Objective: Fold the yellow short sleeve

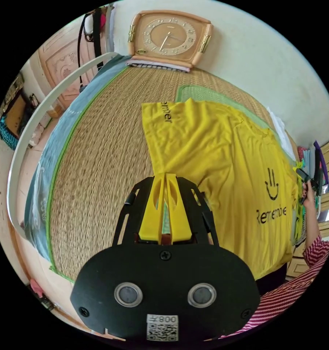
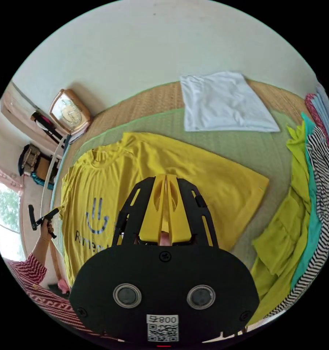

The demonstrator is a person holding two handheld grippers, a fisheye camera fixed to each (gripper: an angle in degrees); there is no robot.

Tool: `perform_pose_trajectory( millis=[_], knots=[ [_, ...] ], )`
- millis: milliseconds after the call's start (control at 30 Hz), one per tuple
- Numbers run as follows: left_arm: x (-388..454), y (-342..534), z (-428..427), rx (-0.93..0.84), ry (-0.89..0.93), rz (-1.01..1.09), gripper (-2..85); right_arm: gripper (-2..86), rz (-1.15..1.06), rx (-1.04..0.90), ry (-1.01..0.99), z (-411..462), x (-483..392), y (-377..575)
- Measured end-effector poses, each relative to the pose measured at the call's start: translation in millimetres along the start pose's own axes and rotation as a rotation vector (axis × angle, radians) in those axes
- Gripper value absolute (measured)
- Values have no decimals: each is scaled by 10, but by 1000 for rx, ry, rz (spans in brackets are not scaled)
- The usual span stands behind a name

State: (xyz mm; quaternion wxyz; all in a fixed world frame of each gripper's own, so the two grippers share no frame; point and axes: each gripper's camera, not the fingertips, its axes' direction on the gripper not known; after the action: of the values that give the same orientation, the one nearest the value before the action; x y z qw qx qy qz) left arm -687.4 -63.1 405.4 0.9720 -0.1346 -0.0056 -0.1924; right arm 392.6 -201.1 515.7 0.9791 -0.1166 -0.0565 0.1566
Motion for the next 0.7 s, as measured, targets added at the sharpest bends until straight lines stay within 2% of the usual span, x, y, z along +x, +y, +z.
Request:
perform_pose_trajectory(
  millis=[100, 200, 300, 500, 700],
  knots=[
    [-136, -91, -29, 9, -22, -56, 2, -1, 57, -29, 66, 19, 323, 142],
    [-129, -84, -155, 24, -23, -79, 3, -2, 104, -40, 18, -28, 423, 67],
    [27, -10, -366, 85, 25, -24, 3, -2, 69, -15, 51, -187, 312, 43],
    [204, -323, -362, 104, 4, -2, 3, -2, 28, 0, 35, -347, 201, 45],
    [352, -806, -3, 1, -168, 13, 2, -3, 90, -46, 129, -108, 384, -265]
  ],
)
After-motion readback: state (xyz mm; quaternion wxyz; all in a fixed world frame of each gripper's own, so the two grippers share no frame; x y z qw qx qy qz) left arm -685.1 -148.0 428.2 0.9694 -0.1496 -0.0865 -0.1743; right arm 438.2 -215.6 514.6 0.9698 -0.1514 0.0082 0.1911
